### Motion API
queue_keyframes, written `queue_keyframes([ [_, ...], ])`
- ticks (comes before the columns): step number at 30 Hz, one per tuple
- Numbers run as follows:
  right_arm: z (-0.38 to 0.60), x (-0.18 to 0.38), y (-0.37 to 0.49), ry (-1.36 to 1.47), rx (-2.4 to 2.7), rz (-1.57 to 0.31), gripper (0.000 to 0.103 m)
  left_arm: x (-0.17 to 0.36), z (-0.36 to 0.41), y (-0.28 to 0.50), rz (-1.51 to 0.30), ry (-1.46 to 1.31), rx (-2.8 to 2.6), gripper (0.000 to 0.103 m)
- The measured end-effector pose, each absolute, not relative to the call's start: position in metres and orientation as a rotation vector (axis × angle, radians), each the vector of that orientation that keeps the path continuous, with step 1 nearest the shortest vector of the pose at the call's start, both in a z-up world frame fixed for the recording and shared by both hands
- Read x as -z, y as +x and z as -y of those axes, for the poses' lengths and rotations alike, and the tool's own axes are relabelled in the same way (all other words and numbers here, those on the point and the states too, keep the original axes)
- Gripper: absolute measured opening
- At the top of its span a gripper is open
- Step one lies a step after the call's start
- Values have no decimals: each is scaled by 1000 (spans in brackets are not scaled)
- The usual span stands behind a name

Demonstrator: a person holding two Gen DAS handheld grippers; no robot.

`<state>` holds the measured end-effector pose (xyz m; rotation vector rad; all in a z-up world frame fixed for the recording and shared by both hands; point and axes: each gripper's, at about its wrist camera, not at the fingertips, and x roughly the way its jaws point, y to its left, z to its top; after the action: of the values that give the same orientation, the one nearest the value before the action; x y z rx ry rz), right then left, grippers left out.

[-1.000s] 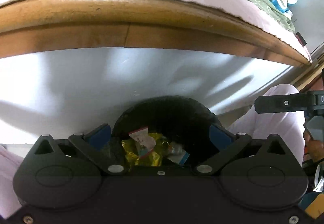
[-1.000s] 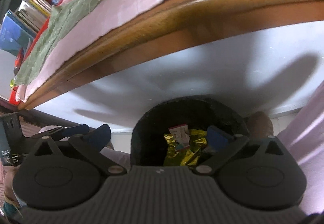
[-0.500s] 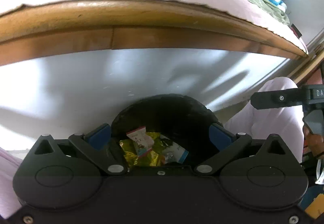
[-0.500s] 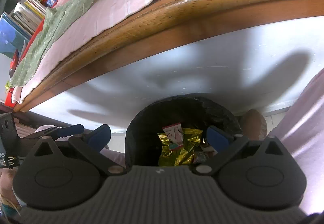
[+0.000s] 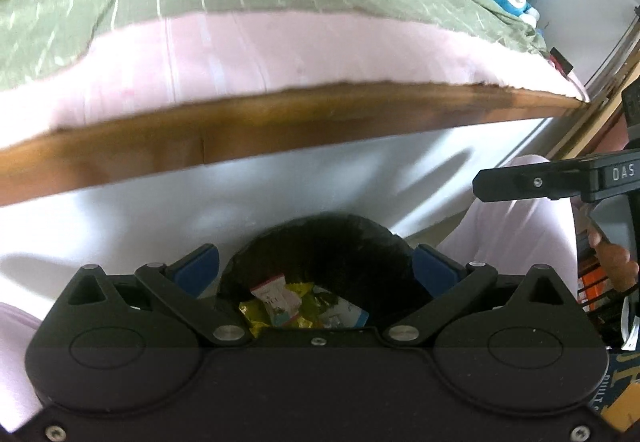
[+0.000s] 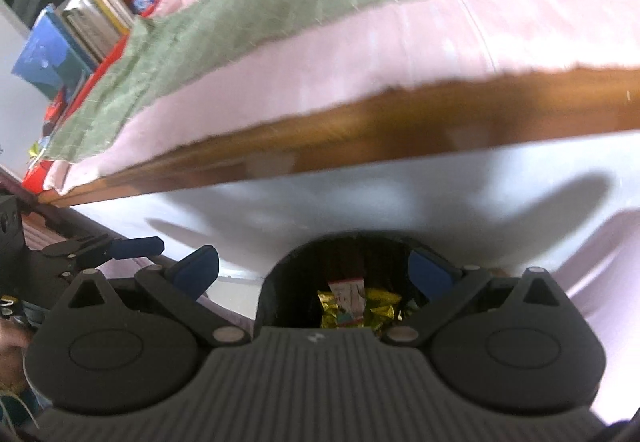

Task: Organize books
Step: 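Raise both tools back over the bed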

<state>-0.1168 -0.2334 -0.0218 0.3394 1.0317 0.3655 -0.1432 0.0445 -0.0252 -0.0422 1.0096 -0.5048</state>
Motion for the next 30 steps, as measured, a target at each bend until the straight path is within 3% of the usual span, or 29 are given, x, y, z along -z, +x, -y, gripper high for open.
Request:
queue_keyframes([
  [15,228,-46,-83,240,-424,-830,103,-38,-45,-113,-865,18,526,103],
  [30,240,-60,-12,237,-363,-747,103,-75,-47,-38,-746,2,496,103],
])
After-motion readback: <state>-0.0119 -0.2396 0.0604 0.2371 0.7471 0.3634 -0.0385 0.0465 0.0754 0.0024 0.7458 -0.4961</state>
